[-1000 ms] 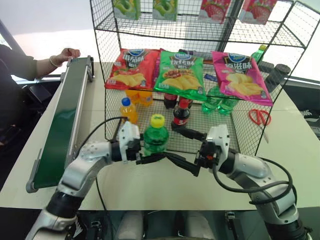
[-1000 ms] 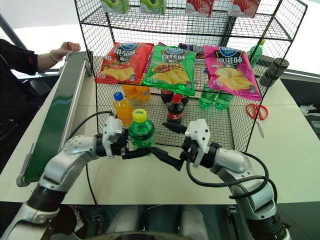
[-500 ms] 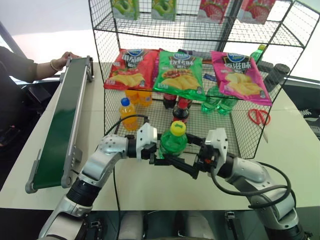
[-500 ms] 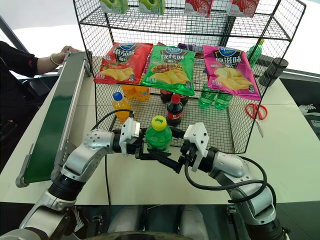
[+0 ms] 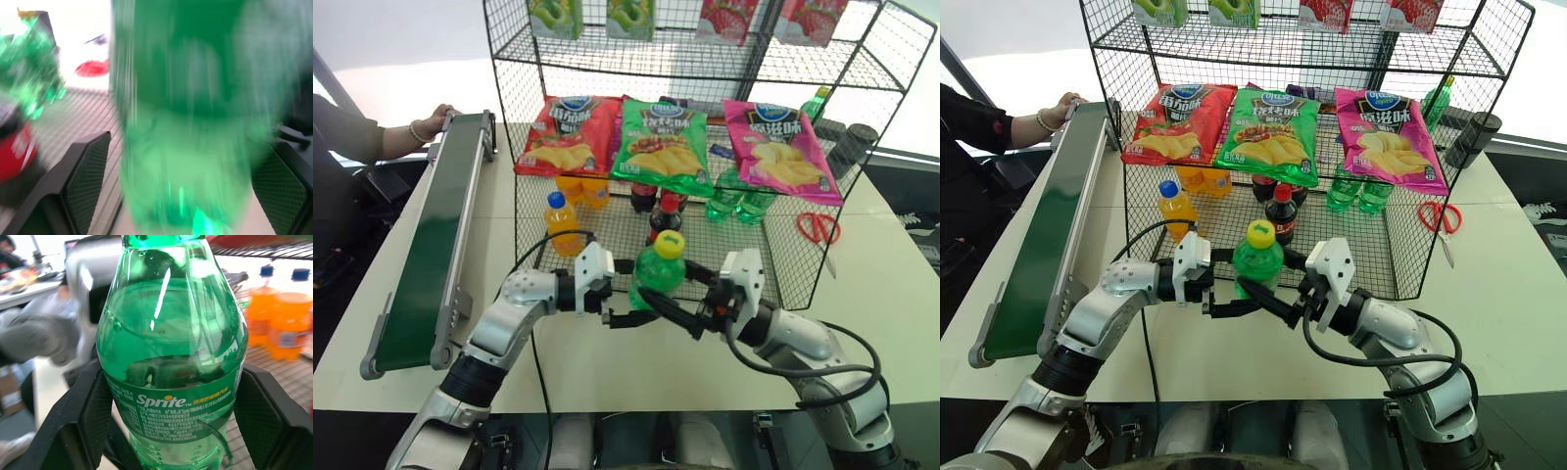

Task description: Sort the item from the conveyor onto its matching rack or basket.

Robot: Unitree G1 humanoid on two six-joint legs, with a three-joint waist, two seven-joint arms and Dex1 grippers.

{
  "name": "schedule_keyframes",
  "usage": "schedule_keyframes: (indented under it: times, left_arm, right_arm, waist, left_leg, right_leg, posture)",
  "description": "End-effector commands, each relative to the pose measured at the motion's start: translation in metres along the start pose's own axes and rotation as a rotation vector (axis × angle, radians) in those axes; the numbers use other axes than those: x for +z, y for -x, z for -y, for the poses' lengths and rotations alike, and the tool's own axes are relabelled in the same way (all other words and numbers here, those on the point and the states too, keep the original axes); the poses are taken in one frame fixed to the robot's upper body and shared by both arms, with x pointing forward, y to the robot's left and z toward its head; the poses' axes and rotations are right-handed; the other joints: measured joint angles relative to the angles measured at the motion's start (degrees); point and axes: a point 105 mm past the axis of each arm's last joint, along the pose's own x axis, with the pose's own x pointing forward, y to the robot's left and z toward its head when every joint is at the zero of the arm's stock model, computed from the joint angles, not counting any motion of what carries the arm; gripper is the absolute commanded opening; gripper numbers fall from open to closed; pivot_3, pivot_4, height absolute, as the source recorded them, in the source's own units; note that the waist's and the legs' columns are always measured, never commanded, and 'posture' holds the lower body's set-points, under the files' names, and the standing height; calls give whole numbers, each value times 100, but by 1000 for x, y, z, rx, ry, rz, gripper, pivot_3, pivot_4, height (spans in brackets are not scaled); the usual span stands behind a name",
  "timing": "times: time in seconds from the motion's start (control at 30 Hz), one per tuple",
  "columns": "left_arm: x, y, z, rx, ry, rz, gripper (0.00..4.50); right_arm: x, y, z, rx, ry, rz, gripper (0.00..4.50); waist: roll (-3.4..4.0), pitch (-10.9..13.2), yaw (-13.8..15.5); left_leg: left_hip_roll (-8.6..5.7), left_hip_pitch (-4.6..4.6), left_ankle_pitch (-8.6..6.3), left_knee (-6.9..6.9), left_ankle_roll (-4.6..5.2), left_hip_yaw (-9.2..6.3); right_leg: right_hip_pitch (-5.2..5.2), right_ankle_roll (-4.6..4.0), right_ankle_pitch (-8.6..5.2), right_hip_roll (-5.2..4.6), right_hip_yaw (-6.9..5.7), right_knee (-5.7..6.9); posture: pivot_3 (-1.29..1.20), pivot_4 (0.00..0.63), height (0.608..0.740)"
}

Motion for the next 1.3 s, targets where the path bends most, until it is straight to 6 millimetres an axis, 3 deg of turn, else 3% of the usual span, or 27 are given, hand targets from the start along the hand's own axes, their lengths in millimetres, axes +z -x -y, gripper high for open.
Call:
schedule_keyframes:
  times: [0.03, 0.1, 0.2, 0.47, 0.97, 1.2, 1.3]
  left_arm:
    - [-1, 13, -12, 103, -24, 10, 4453]
    - [5, 19, -19, 194, -34, 55, 4453]
    - [14, 19, -22, 248, -63, 103, 4453]
    - [22, 20, -9, 224, -73, 126, 4453]
    - [20, 13, -2, 207, -86, 112, 4453]
    - [19, 11, -2, 204, -84, 112, 4453]
    - [19, 10, -1, 202, -86, 110, 4500]
  right_arm:
    - [14, 13, 34, -185, 126, 51, 2969]
    - [3, 32, 62, -360, 162, 12, 2969]
    - [-14, 53, 85, -539, 170, -13, 2969]
    - [-34, 69, 126, -813, 100, 18, 2969]
    - [-50, 50, 160, -850, 15, 33, 2969]
    - [-53, 49, 161, -838, -8, 27, 2969]
    - [-54, 47, 159, -821, -24, 33, 4392]
  waist:
    - [1, 0, 16]
    - [1, 1, 28]
    - [1, 0, 17]
    - [31, 3, -129]
    - [42, 7, -139]
    - [43, 7, -143]
    - [44, 6, -143]
  left_leg:
    - [-1, -1, 0, 0, 0, 1]
    - [-2, -3, 0, 1, 0, 1]
    - [-3, -3, 0, -1, 0, 2]
    - [5, 2, 1, -3, -2, 9]
    - [5, 2, 2, -4, -3, 10]
    - [5, 2, 3, -4, -4, 11]
    - [5, 3, 3, -3, -4, 11]
  right_leg:
    - [0, 0, 0, -1, 1, 0]
    - [0, 0, 0, -2, 0, -2]
    - [2, 1, 0, -5, 1, -3]
    - [-1, 0, 1, -1, 6, 5]
    - [-1, 0, 1, 0, 7, 4]
    - [-1, 0, 1, -1, 7, 5]
    - [-1, 0, 1, -1, 7, 5]
  posture:
    - [0, 150, 732]
    - [0, 150, 732]
    - [0, 150, 732]
    - [0, 150, 732]
    - [0, 150, 732]
    - [0, 150, 732]
    - [0, 150, 732]
